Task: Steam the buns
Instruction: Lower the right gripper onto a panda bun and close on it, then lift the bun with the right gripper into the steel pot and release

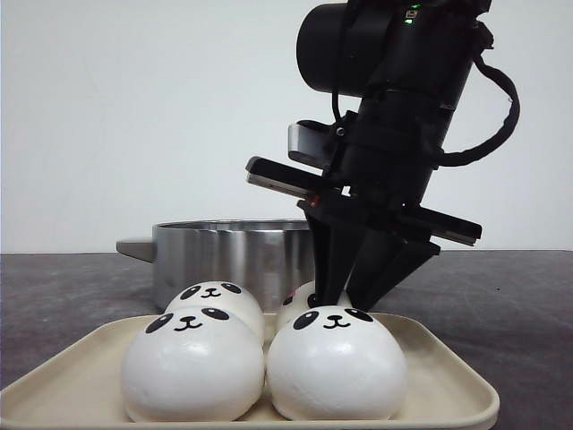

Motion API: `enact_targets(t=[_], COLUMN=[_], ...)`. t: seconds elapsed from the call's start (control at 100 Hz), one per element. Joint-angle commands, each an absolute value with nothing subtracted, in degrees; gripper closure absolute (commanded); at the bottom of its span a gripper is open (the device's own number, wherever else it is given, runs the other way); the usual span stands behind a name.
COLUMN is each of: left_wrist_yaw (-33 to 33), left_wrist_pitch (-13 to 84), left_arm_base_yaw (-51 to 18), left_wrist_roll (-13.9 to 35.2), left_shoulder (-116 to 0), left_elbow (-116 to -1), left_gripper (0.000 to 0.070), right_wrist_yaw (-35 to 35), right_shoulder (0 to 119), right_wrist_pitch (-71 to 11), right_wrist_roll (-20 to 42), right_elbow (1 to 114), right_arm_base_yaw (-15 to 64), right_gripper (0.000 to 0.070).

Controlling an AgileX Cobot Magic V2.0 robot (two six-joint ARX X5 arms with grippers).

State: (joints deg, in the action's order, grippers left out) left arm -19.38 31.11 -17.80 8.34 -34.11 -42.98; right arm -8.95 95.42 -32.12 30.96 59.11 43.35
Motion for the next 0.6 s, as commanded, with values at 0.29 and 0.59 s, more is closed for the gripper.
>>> enact_targets(t=[0.29, 0.59], left_wrist_yaw=[-19.09, -19.07], left_wrist_pitch=[31.51, 30.48], left_arm_base_yaw=[-18.09, -18.13], left_wrist_roll=[8.25, 8.25], left_shoulder=[-34.26, -34.28], left_elbow=[-43.88, -43.88], left_gripper=[0.0079, 0.0079], right_wrist_yaw=[-12.60, 0.05], right_shoulder=[84.34, 76.25], right_wrist_pitch=[-31.81, -31.88], right_wrist_roll=[30.92, 26.52], right_elbow=[61.04, 76.18], right_arm_base_yaw=[49.98, 51.66], right_gripper=[0.0700, 0.0700])
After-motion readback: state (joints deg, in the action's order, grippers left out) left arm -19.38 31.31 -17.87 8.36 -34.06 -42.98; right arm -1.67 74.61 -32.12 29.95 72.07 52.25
